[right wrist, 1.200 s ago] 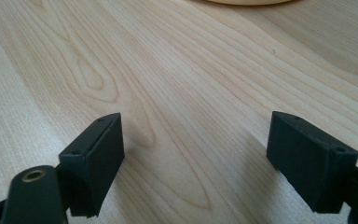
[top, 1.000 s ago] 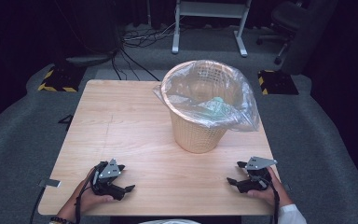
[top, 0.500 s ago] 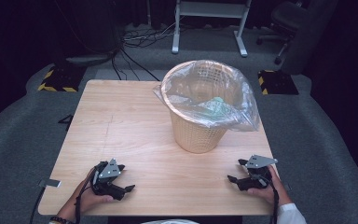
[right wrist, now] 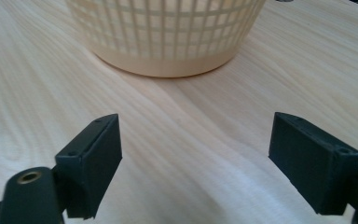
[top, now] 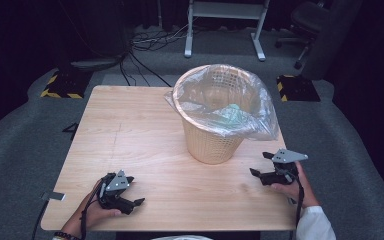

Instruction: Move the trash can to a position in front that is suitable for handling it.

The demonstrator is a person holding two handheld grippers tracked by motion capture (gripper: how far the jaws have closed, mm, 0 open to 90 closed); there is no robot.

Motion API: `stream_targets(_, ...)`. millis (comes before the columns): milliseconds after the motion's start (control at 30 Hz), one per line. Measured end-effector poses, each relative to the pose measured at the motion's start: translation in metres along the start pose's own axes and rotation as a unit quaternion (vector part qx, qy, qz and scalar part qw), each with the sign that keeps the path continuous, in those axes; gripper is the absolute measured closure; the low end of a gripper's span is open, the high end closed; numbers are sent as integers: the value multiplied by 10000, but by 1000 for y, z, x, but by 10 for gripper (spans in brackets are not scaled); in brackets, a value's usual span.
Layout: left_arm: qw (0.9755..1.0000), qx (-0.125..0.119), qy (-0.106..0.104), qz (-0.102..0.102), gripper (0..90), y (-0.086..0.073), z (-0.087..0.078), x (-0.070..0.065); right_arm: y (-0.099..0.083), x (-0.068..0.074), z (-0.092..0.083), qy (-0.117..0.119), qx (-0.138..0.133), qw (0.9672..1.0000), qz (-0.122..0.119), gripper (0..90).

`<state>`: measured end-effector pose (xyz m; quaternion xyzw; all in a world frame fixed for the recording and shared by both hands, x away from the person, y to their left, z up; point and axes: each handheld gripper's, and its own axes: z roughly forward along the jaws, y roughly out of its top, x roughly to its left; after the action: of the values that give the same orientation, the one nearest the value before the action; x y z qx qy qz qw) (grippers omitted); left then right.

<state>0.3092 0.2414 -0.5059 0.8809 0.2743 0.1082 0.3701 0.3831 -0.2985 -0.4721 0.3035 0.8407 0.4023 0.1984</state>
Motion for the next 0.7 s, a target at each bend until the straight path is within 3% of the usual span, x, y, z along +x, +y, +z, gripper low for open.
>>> stream_targets(67, 10000, 0, 0, 1, 147, 0, 0, 0, 4, -8, 3, -88, 37, 9999, -83, 167)
stream_targets(433, 10000, 10, -8, 11, 147, 0, 0, 1, 16, -55, 26, 49, -143, 9998, 164, 160)
stream_targets(567, 10000, 30, 32, 9, 138, 5, 4, 6, 19, -59, 34, 185, -169, 9996, -103, 156)
stream_targets(700, 9999, 25, -59, 81, 129, 12, 12, 18, 20, -60, 43, 329, 4, 9994, -140, 155)
